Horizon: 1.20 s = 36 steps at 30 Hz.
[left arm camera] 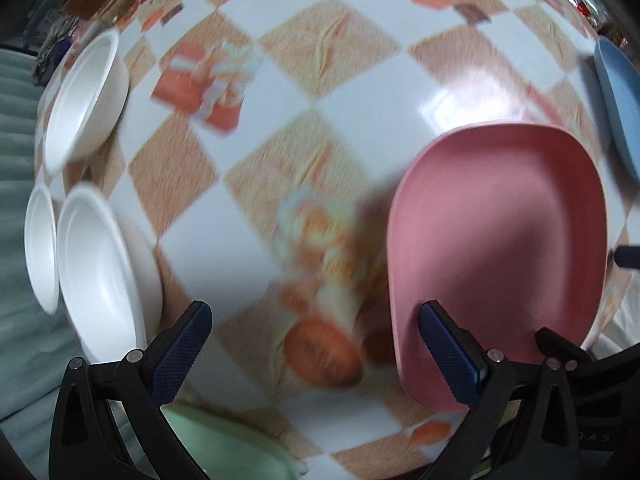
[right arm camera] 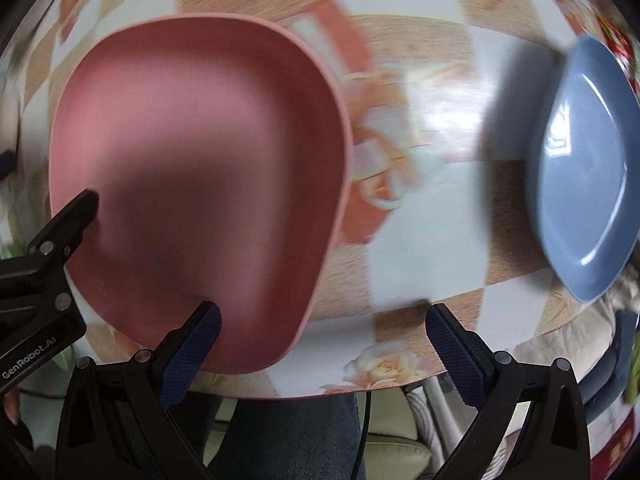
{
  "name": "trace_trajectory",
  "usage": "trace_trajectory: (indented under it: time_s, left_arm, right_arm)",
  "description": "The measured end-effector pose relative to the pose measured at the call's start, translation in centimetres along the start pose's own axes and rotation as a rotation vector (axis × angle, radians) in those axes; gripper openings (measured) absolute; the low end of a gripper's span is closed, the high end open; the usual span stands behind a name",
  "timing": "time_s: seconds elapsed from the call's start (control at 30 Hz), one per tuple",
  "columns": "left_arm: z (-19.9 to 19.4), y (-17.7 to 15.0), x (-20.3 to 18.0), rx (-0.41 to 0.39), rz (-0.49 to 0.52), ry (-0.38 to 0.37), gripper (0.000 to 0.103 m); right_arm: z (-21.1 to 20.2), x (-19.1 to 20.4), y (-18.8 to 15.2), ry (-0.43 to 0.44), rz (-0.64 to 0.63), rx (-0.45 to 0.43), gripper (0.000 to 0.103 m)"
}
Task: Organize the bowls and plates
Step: 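Grasp the pink plate rim with the left gripper and lift it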
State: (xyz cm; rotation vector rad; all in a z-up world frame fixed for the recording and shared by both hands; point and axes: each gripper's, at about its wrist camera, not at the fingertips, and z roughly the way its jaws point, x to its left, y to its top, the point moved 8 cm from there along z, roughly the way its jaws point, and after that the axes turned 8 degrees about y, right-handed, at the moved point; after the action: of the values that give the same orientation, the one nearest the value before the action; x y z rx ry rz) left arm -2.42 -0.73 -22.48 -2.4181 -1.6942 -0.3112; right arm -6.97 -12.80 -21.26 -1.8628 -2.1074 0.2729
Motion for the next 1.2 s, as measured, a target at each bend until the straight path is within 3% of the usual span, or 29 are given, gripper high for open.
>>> trace_trajectory:
  time_s: [0.1, 0.33, 0.47, 0.7, 0.73, 0.83, 0.9, 1.0, 1.07, 1.2]
  left_arm:
    - [0.6, -1.9, 0.9, 0.010, -0.060, -0.027, 0.103]
    - [2.8, -1.6, 0.0, -0.007, -0.104, -0.064, 0.103]
    - [5.2, -0.3, -2.0, -0.005, -0.125, -0.101, 0.103]
    - [6.7, -0.1, -1.0, 0.000, -0.180, -0.163, 0.103]
    - [7.0, 0.0, -1.4, -0.004, -0.184, -0.162, 0.103]
    - [6.9, 0.2, -0.3, -0.003, -0.211, -0.165, 0.103]
    - [5.4, 0.0, -0.8, 0.019, -0.224, -0.170, 0.103]
    - [6.1, 0.2, -1.1, 0.068, -0.225, -0.177, 0.103]
    - [5.2, 0.1, -1.8, 0.088, -0.207, -0.192, 0.100]
    - [3.8, 0.3, -3.6, 0.059, -0.141, -0.204, 0.079]
  right_arm:
    - [-0.1, 0.8, -0.3, 0.011, 0.003, -0.029, 0.103]
    - [-1.7, -2.1, 0.9, 0.096, 0.223, -0.152, 0.103]
    - [-1.5, -3.2, 1.7, 0.071, 0.222, -0.155, 0.103]
    - [-1.1, -2.6, 0.3, 0.075, 0.201, -0.160, 0.103]
    - [-1.4, -2.8, 1.7, 0.077, 0.204, -0.159, 0.103]
    - [-1.5, -3.2, 2.0, 0.083, 0.224, -0.184, 0.103]
    - [-2.1, -4.0, 2.5, 0.088, 0.248, -0.200, 0.103]
    - [-2.4, -4.1, 2.5, 0.085, 0.239, -0.200, 0.103]
    - [-3.0, -3.6, 2.3, 0.070, 0.193, -0.215, 0.098]
    - [-4.1, -1.4, 2.1, 0.057, 0.074, -0.250, 0.060]
